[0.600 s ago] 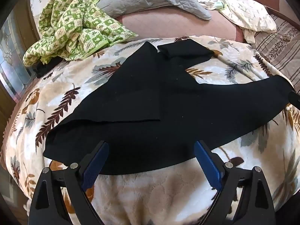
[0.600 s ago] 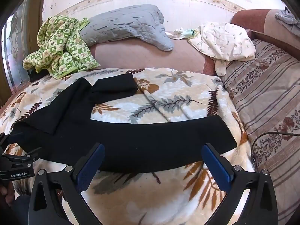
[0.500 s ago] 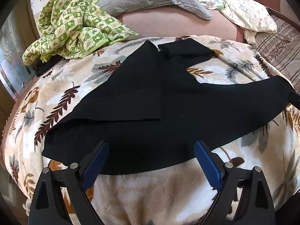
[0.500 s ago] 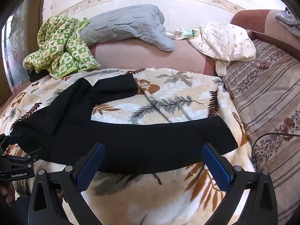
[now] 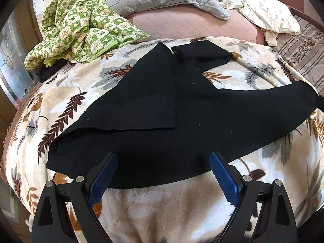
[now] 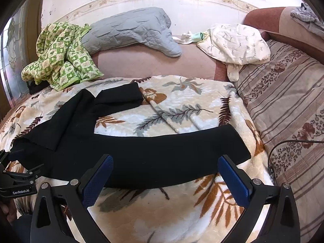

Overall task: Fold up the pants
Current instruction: 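Position both grippers open over the black pants' waistband edge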

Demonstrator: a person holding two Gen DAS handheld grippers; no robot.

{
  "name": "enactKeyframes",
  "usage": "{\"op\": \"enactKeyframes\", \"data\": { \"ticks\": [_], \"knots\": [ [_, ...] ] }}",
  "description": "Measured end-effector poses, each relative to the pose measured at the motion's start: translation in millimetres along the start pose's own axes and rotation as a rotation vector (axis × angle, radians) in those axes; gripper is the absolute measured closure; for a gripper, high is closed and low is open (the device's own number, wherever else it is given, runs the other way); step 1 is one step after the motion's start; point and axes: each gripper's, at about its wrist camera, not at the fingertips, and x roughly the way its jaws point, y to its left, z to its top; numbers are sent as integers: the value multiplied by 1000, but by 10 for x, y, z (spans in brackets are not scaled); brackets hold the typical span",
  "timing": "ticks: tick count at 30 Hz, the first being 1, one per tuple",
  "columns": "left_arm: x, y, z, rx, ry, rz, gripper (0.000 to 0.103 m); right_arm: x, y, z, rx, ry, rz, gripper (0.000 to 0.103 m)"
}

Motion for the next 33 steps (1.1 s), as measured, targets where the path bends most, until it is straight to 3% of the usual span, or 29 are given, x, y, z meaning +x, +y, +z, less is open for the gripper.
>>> {"op": "enactKeyframes", "data": {
  "ticks": [13,23,33],
  "knots": [
    [13,30,-7,-24,-14,-16,11,25,-102,-6,62,24,7,1],
    [42,24,37,-9,-7,8,11,71,-159,-13,61,65,-73,1],
    [15,41,9,-9,-7,14,11,60,-232,-17,115,58,-54,0]
  ]
}}
